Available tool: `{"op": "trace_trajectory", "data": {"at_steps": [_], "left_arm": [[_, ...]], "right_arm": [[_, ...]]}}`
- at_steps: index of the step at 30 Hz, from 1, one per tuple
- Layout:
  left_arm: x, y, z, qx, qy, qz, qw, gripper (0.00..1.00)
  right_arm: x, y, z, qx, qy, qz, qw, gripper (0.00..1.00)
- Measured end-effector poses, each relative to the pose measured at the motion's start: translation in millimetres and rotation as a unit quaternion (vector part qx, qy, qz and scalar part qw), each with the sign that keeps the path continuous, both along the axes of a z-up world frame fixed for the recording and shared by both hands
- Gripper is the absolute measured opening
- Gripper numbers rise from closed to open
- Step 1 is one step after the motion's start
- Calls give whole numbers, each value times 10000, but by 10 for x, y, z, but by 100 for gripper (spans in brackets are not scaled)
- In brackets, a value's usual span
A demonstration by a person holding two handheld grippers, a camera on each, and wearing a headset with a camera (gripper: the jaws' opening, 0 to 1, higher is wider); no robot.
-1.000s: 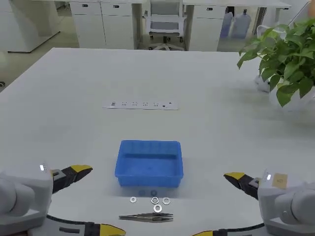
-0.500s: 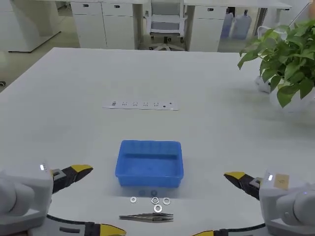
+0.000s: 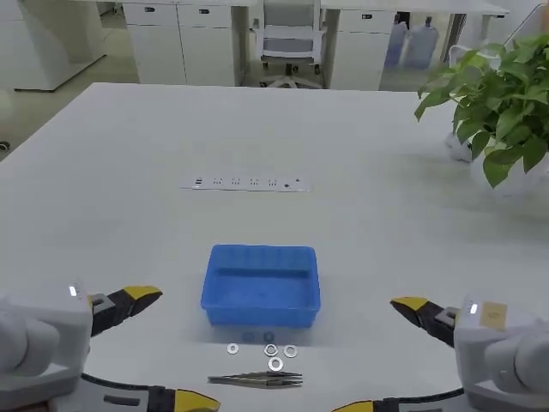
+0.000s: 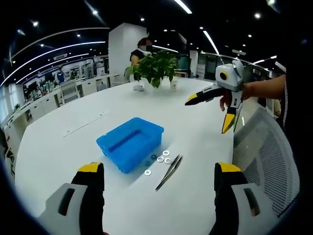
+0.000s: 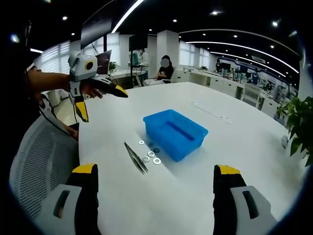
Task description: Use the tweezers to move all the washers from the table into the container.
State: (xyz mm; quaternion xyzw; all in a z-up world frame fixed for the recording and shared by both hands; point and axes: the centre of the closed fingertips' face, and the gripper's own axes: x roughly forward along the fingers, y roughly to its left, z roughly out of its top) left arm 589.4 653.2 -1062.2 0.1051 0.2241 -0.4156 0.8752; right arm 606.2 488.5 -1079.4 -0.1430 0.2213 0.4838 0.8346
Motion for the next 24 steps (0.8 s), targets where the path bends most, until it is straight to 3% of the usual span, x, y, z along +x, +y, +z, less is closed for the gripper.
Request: {"op": "trace_trajectory", "data": {"at_steps": [15, 24], "left_arm": [[14, -2, -6, 85, 38, -115, 9999, 97], [-29, -61, -157, 405, 213, -482, 9978, 91]], "right_arm": [[7, -17, 16, -92, -98, 162, 9998, 97], [-37, 11, -36, -406, -211, 618, 9970, 85]]}}
